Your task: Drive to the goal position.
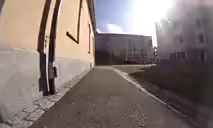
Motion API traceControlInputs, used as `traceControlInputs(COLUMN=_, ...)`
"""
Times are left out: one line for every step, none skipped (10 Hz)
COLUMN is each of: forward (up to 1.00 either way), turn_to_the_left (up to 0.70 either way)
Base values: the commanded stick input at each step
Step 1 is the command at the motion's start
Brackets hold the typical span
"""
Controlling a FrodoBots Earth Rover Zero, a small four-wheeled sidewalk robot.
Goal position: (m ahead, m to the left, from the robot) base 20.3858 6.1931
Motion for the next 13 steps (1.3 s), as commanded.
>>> traceControlInputs(forward=0.7, turn_to_the_left=0.04)
traceControlInputs(forward=0.7, turn_to_the_left=0.0)
traceControlInputs(forward=0.7, turn_to_the_left=0.0)
traceControlInputs(forward=0.7, turn_to_the_left=0.0)
traceControlInputs(forward=0.7, turn_to_the_left=0.0)
traceControlInputs(forward=0.7, turn_to_the_left=0.0)
traceControlInputs(forward=0.7, turn_to_the_left=0.0)
traceControlInputs(forward=0.7, turn_to_the_left=0.0)
traceControlInputs(forward=0.7, turn_to_the_left=0.0)
traceControlInputs(forward=0.7, turn_to_the_left=0.0)
traceControlInputs(forward=0.7, turn_to_the_left=0.0)
traceControlInputs(forward=0.7, turn_to_the_left=0.0)
traceControlInputs(forward=0.7, turn_to_the_left=0.0)
